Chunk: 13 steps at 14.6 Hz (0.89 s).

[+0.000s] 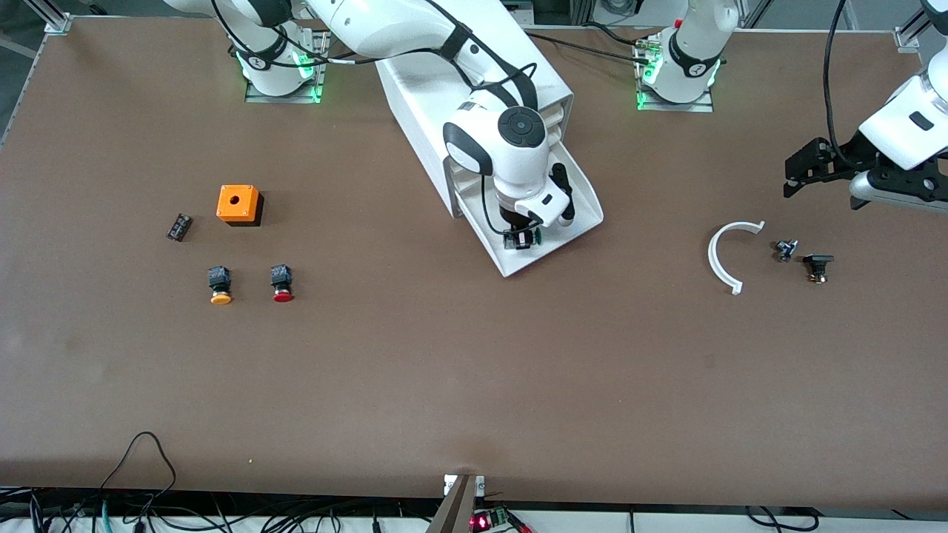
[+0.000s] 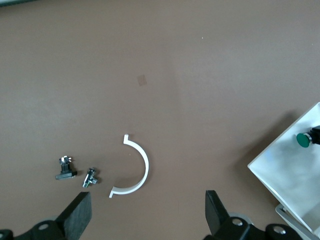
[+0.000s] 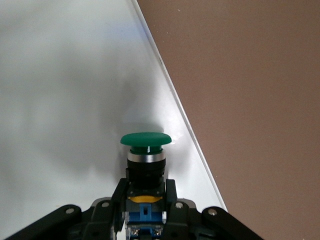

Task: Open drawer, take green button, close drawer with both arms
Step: 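Close the right gripper on the green button and lift it out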

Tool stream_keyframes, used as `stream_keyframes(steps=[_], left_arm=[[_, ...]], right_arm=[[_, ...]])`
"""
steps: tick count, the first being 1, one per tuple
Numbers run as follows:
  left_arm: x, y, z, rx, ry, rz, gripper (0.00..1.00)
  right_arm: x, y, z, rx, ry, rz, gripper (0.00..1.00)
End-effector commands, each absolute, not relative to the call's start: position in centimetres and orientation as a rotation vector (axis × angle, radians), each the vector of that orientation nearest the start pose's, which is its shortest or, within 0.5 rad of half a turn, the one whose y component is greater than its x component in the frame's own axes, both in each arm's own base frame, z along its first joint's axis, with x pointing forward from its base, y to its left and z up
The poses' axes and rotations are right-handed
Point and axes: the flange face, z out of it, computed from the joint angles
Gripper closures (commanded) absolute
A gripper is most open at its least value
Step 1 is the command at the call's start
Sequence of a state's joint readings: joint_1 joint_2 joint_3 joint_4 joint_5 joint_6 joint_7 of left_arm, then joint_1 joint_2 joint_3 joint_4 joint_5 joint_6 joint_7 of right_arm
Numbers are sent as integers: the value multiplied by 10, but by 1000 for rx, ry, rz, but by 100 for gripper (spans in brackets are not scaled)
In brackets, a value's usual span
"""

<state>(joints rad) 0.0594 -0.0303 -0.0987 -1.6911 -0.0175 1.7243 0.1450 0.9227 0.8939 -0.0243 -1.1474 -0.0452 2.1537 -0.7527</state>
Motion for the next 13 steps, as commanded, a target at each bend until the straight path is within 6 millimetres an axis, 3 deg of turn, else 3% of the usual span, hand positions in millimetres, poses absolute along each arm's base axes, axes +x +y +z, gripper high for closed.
stream_keyframes(steps=[1, 3, 6, 9, 12, 13], left_arm=[[565, -24, 596, -3106, 299, -123, 0], [573, -25, 577, -3110, 303, -83, 0], [576, -25, 565, -3113, 299, -48, 0], [578, -33, 565, -3113, 320, -64, 0], [579, -53, 563, -3108, 354, -101, 0], [579, -61, 552, -3107, 367, -118, 0]], right_arm=[[483, 615, 276, 2027, 2308, 196, 78], [476, 621, 290, 2026, 2308, 221, 80], [475, 621, 324, 2040, 2300, 262, 80], [483, 613, 364, 2177, 2171, 342, 80], [530, 569, 398, 2370, 1977, 400, 80], [540, 557, 404, 2443, 1897, 413, 80]])
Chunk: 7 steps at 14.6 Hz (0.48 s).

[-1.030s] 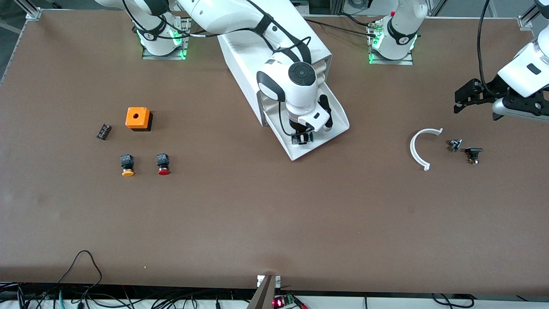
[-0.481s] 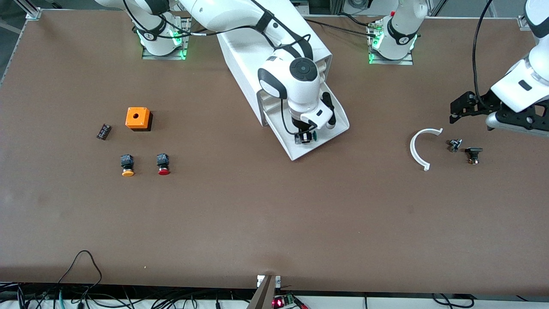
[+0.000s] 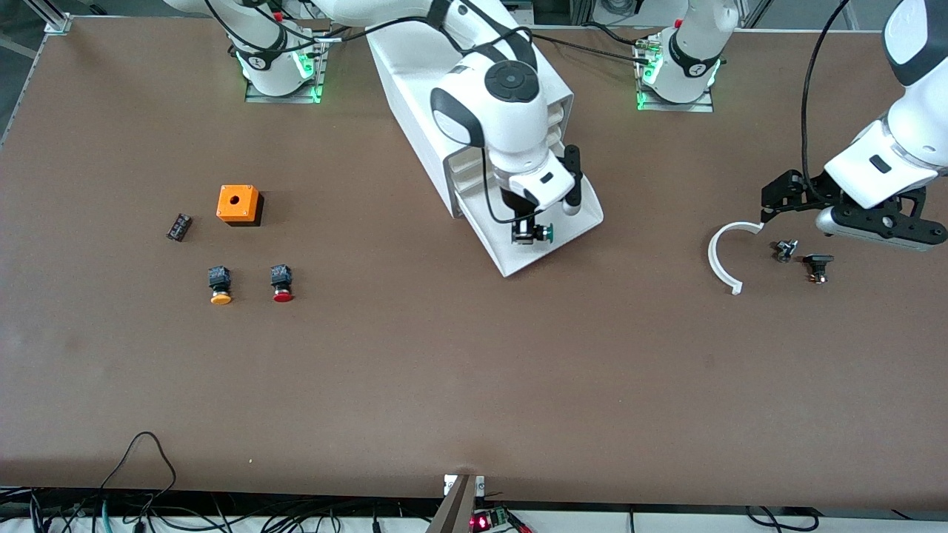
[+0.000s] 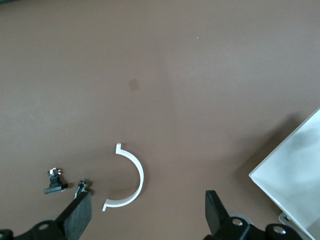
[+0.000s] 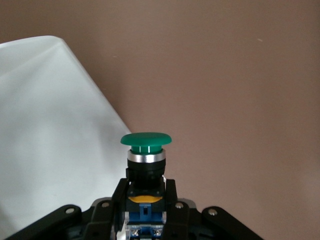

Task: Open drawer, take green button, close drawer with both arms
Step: 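Close the right gripper on the green button and lift it out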

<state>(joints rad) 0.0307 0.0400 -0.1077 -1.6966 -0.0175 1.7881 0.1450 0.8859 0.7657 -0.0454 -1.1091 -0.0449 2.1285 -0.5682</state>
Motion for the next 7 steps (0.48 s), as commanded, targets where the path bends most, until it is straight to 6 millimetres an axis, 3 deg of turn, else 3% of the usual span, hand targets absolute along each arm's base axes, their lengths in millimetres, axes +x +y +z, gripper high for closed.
stream_keyframes(steps=[1, 3, 4, 7], left_arm=[[579, -75, 536, -3111, 360, -142, 0], [579, -97, 495, -3138, 244, -198, 0], [577, -115, 472, -3153, 200, -219, 0], [586, -155, 410, -3209, -32, -214, 0]], right_arm=[[550, 547, 404, -2557, -1805, -414, 80], [565, 527, 403, -2676, -1636, -388, 80], [576, 511, 398, -2730, -1564, -352, 80], [592, 451, 411, -2869, -1446, -229, 80]])
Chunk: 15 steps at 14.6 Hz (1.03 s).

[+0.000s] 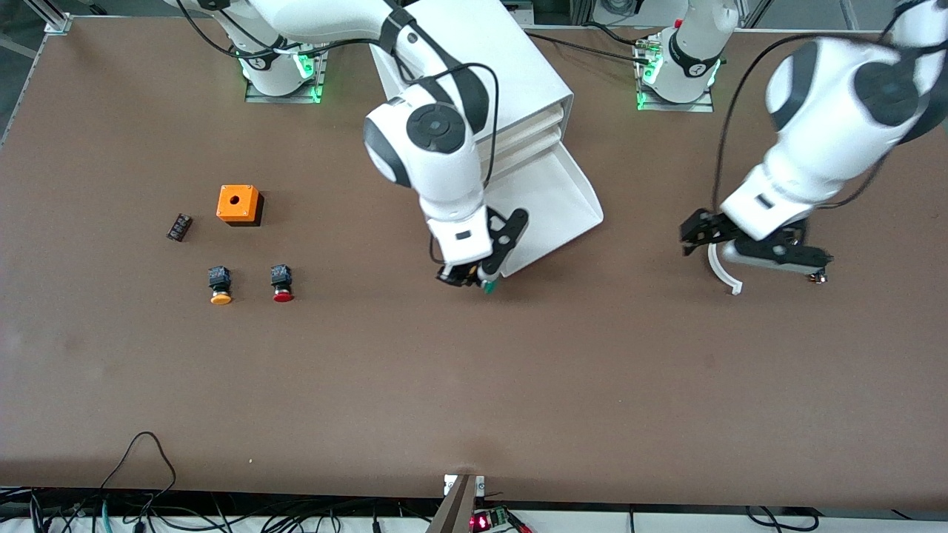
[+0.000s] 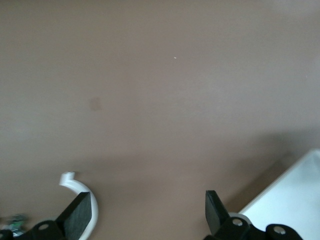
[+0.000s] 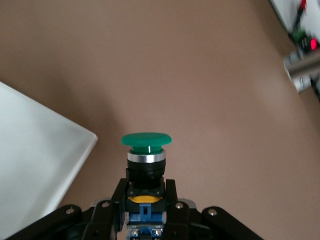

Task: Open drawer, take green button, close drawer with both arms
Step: 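Carry the green button away while the left gripper pushes the drawer shut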

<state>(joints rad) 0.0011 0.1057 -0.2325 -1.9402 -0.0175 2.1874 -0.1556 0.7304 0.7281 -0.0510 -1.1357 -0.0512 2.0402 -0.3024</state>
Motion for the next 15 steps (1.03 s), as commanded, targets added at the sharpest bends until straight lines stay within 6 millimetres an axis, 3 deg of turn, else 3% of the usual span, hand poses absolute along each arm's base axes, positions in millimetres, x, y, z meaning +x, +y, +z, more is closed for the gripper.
stream_keyframes(steps=[1, 3, 7, 9, 12, 15], left_arm=[[586, -167, 390, -3221, -104, -204, 0], [581, -189, 339, -3232, -309, -133, 0], [569, -238, 273, -3218, -514, -40, 0], [568, -247, 246, -3200, -627, -54, 0], [555, -250, 232, -3171, -694, -9, 0], [536, -256, 218, -3152, -682, 46, 0]], right_arm=[[601, 428, 415, -2916, -1362, -210, 80], [622, 380, 416, -3010, -1115, -172, 80], [618, 355, 385, -3200, -574, -20, 80], [616, 339, 363, -3238, -428, 47, 80], [621, 298, 336, -3260, -267, 129, 80], [618, 289, 329, -3263, -249, 155, 80]])
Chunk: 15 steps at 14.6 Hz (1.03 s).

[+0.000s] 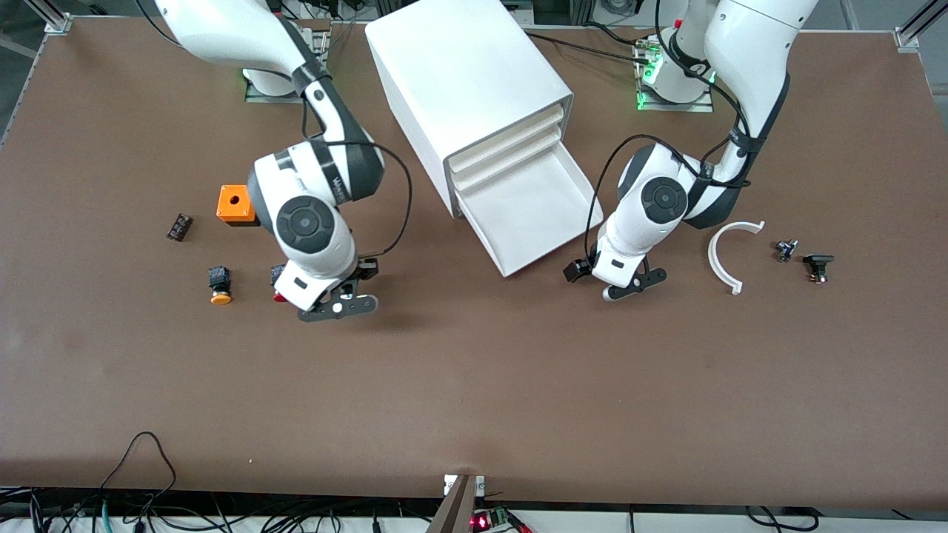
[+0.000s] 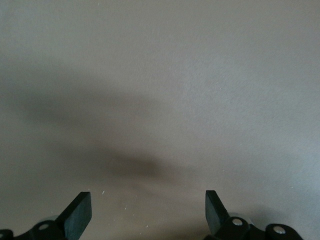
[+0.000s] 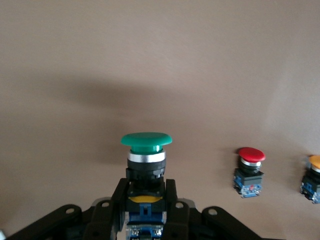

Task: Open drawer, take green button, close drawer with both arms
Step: 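Carry the green button away while the left gripper pushes the drawer shut, then lower the green button with the right gripper beside the red button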

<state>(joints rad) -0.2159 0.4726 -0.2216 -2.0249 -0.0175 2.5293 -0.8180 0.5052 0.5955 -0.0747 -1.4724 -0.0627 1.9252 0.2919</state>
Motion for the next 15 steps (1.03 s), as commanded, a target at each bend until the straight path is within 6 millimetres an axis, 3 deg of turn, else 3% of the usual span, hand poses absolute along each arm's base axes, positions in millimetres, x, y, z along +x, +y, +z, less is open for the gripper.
stream_keyframes(steps=[1, 4, 7, 9, 12, 15], left_arm=[[527, -265, 214, -3149, -680, 67, 0], [503, -288, 213, -3144, -695, 109, 0], [478, -310, 220, -3150, -662, 140, 0], [451, -328, 225, -3164, -579, 162, 0], [421, -341, 231, -3158, -469, 198, 0], [403, -355, 235, -3139, -393, 251, 0]], right_arm=[[620, 287, 331, -3262, -241, 148, 80], [629, 273, 342, -3242, -198, 85, 80], [650, 233, 375, -3107, -14, 14, 80], [655, 210, 390, -3076, 1, 0, 80], [648, 183, 367, -3086, 15, 54, 80], [630, 174, 334, -3093, -3, 17, 80]])
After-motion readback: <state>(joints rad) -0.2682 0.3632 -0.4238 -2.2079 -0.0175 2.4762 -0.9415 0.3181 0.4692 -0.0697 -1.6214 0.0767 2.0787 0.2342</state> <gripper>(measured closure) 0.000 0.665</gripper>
